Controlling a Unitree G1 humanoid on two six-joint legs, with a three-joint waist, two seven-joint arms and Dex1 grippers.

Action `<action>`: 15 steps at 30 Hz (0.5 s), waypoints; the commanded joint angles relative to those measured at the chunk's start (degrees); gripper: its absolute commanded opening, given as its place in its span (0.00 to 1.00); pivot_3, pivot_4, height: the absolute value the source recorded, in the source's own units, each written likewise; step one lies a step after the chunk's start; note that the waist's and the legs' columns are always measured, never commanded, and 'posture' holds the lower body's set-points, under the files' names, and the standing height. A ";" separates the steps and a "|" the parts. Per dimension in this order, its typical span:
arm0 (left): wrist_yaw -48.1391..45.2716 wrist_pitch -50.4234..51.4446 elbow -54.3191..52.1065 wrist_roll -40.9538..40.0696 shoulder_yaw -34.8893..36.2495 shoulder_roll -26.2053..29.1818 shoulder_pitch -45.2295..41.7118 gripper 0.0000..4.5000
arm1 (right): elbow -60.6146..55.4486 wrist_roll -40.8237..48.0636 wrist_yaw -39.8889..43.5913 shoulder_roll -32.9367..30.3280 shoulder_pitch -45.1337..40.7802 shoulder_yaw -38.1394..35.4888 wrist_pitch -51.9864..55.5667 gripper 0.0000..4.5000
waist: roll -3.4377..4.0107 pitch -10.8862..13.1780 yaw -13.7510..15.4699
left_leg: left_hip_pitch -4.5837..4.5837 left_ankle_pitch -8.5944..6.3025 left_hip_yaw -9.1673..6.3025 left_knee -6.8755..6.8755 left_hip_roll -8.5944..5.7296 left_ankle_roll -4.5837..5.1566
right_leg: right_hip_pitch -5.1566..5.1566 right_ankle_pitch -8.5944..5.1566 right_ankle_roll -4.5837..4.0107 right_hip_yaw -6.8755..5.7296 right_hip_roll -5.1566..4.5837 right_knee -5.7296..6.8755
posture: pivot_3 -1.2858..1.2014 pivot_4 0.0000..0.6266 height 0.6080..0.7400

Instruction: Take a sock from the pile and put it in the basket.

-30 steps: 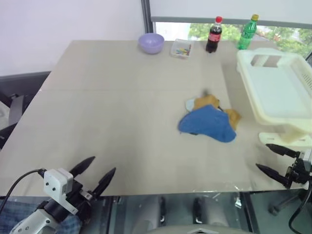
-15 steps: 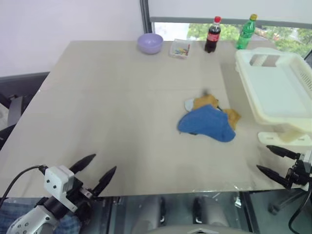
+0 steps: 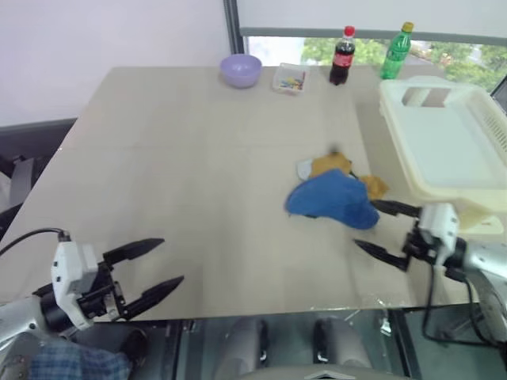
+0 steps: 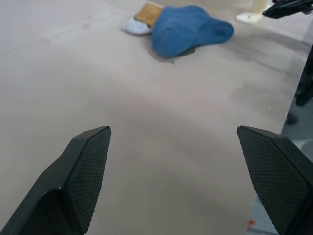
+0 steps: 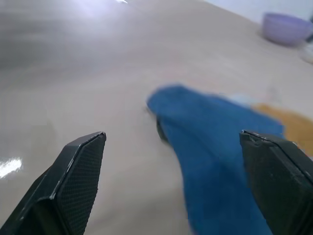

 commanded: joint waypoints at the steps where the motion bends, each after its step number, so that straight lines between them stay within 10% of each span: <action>1: -0.89 0.84 -0.65 -0.80 1.39 1.14 -1.49 0.98 | -0.65 -9.73 -7.14 2.01 -7.66 7.81 6.16 1.00 | -0.11 -0.02 -0.09 | 0.00 0.00 0.01 0.00 -0.01 0.00 | 0.00 0.00 0.00 0.00 -0.01 0.00 | 0.52 0.24 1.00; 10: 0.10 0.82 -2.39 1.95 -0.56 -0.15 -2.71 0.98 | 1.69 -16.23 -9.82 5.19 -14.39 16.35 14.33 1.00 | -0.13 0.00 -0.05 | -0.16 0.02 0.02 -0.01 -0.16 -0.03 | 0.00 0.13 0.22 -0.03 -0.02 -0.07 | 0.52 0.24 1.00; 15: 0.27 0.69 -2.82 2.69 -0.82 -1.06 -2.10 1.00 | 1.03 -16.80 -9.21 4.79 -15.71 17.02 17.85 0.61 | -0.14 0.01 -0.60 | -0.12 0.02 0.03 -0.01 -0.10 -0.04 | 0.01 0.13 0.25 -0.04 0.06 -0.03 | 0.52 0.24 1.00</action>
